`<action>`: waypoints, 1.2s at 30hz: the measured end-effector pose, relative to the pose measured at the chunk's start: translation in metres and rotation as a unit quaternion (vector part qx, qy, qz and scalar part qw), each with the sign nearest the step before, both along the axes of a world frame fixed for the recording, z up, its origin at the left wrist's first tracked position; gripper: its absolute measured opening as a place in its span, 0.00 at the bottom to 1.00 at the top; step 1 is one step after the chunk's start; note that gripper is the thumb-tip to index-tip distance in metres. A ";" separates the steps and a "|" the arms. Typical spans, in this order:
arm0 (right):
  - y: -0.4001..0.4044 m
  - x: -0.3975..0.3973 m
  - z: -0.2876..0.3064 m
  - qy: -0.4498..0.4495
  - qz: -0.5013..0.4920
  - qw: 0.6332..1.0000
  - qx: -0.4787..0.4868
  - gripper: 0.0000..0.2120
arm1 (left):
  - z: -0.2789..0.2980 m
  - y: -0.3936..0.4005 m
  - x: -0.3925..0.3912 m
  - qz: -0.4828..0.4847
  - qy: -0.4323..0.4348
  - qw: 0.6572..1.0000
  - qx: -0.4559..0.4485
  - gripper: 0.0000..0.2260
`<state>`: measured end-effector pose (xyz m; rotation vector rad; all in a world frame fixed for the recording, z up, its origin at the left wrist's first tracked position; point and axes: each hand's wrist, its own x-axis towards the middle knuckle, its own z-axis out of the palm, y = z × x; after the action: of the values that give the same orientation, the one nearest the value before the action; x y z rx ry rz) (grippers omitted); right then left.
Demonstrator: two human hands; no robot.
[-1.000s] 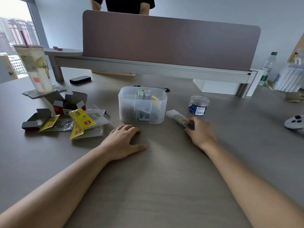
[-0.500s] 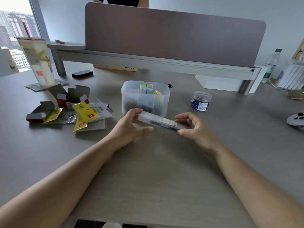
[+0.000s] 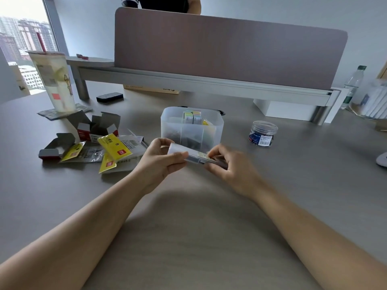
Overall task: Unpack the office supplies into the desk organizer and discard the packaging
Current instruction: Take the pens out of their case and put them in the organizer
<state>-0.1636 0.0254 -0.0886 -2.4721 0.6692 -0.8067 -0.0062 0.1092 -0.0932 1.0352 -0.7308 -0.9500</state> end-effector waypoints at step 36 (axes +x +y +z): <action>0.010 0.002 -0.008 0.063 0.027 0.984 -0.167 0.11 | -0.004 0.009 0.007 -0.076 -0.037 0.996 0.031 0.08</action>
<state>-0.1618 0.0358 -0.0962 -2.8505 0.5442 -0.8013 0.0007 0.1181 -0.0970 1.0848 -0.8551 -1.0743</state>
